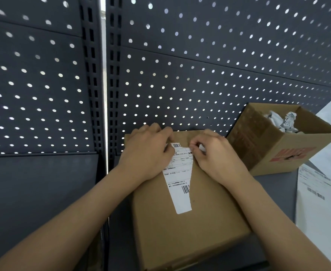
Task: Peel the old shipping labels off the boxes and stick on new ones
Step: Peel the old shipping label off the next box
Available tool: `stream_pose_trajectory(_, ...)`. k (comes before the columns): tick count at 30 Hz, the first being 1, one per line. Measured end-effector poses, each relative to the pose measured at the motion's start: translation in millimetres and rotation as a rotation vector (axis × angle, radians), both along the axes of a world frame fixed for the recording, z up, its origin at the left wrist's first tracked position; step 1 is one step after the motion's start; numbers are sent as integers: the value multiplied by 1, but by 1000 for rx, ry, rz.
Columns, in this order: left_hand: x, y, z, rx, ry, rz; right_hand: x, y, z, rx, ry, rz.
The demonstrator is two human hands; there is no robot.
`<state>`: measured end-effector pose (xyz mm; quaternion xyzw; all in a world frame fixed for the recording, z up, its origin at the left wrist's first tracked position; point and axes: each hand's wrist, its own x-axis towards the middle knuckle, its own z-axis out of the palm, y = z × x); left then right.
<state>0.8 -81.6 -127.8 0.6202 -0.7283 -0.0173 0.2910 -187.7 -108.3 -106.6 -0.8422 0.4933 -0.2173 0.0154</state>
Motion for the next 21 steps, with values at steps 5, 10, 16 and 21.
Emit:
stream_pose_trajectory(5,-1,0,0,3,0,-2,-1,1,0,9,14,14)
stream_pose_trajectory(10,0,0,1,11,12,-6,-5,3,0,34,-80,-23)
stream_pose_trajectory(16,-1,1,2,22,1,-3,0,2,0,-3,-19,2)
stream_pose_trajectory(21,-1,1,2,30,-1,0,2,2,-2,-103,145,7)
